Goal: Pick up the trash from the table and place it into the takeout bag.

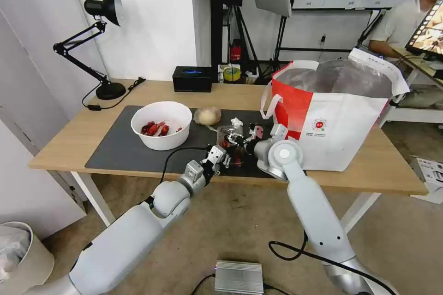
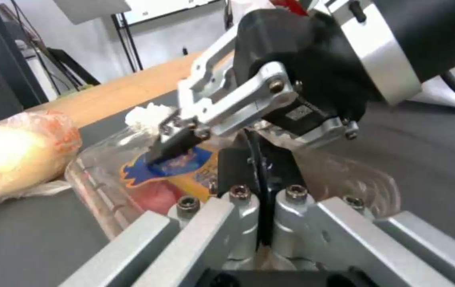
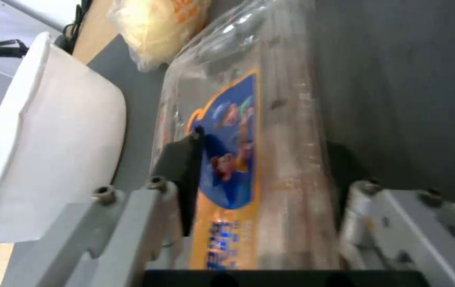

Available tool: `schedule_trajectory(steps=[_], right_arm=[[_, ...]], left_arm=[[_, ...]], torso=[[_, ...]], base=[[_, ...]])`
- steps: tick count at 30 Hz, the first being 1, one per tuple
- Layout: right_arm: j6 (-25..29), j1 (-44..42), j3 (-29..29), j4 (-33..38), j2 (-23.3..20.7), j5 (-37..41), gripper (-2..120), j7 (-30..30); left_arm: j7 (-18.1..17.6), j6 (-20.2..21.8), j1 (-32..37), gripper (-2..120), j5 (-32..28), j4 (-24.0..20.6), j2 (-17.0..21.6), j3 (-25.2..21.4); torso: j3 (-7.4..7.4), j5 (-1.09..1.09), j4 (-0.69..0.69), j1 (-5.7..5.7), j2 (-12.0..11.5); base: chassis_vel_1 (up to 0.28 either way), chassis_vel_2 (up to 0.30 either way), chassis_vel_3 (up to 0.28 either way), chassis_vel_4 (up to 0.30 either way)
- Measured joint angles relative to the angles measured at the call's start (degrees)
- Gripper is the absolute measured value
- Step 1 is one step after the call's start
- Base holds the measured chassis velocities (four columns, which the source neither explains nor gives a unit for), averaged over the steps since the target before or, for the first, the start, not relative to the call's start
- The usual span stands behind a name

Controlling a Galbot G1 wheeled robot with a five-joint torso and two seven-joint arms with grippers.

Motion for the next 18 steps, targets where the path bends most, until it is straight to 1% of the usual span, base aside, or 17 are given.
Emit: schedule_trajectory(steps=[1, 2, 3, 4, 5, 7, 9, 10, 11, 17, 18], right_arm=[[0.0, 0.0, 0.1, 0.1, -0.1, 0.1, 33, 0.1], [0.0, -0.1, 0.1, 0.1, -0.1, 0.1, 30, 0.1], [-0.1, -0.1, 0.1, 0.1, -0.2, 0.1, 23, 0.2], [-0.1, -0.1, 0.1, 0.1, -0.2, 0.1, 23, 0.2], [-0.2, -0.2, 0.2, 0.1, -0.3, 0.1, 20, 0.2], [-0.3, -0.3, 0.2, 0.3, -0.5, 0.1, 10, 0.2], [-0.3, -0.3, 0.2, 0.3, -0.5, 0.2, 9, 0.2], [-0.3, -0.3, 0.4, 0.4, -0.5, 0.5, 1, 0.1], [-0.3, -0.3, 0.5, 0.5, -0.5, 0.7, 0, 0.1], [-0.3, -0.4, 0.7, 0.5, -0.5, 1.1, 0, 0.0], [-0.2, -0.4, 0.8, 0.5, -0.4, 1.1, 0, 0.0]], left_arm=[[0.0, 0.0, 0.1, 0, -0.1, -0.1, 0.1, 0.0], [0.0, -0.1, 0.1, 0, -0.2, -0.1, 0.2, -0.1], [0.0, -0.4, 0.2, 0, -0.3, -0.1, 0.2, -0.2], [0.0, -0.4, 0.2, 0, -0.3, -0.1, 0.2, -0.2], [0.0, -0.5, 0.3, 0, -0.4, -0.2, 0.2, -0.4], [-0.1, -0.6, 0.7, 0, -0.6, -0.6, 0.3, -0.7], [-0.1, -0.6, 0.7, 0, -0.6, -0.7, 0.4, -0.8], [-0.2, -0.7, 1.1, 0, -0.7, -1.2, 0.9, -1.2], [-0.2, -0.7, 1.4, 0, -0.8, -1.6, 1.3, -1.6], [-0.2, -0.7, 3.3, 0, -1.4, -3.6, 3.2, -3.5], [-0.2, -0.7, 4.2, 0, -1.5, -4.3, 3.7, -4.4]], torso=[[0.00, 0.00, 0.00, 0.00, 0.0], [0.00, 0.00, 0.00, 0.00, 0.0], [0.00, 0.00, 0.00, 0.00, 0.0], [0.00, 0.00, 0.00, 0.00, 0.0], [0.00, 0.00, -0.01, 0.00, 0.0], [0.00, 0.00, -0.01, 0.00, 0.0], [0.00, 0.00, -0.01, 0.00, 0.0], [0.00, 0.00, -0.01, 0.00, 0.0], [0.00, 0.00, 0.00, 0.00, 0.0], [0.00, 0.00, 0.00, 0.00, 0.0], [0.00, 0.00, -0.01, 0.00, 0.0]], base=[[0.000, 0.000, 0.000, 0.000], [0.000, 0.000, 0.000, 0.000], [0.000, 0.000, 0.000, 0.000], [0.000, 0.000, 0.000, 0.000], [0.000, 0.000, 0.000, 0.000], [0.000, 0.000, 0.000, 0.000], [0.000, 0.000, 0.000, 0.000], [0.000, 0.000, 0.000, 0.000], [0.000, 0.000, 0.000, 0.000], [0.000, 0.000, 0.000, 0.000], [0.000, 0.000, 0.000, 0.000]])
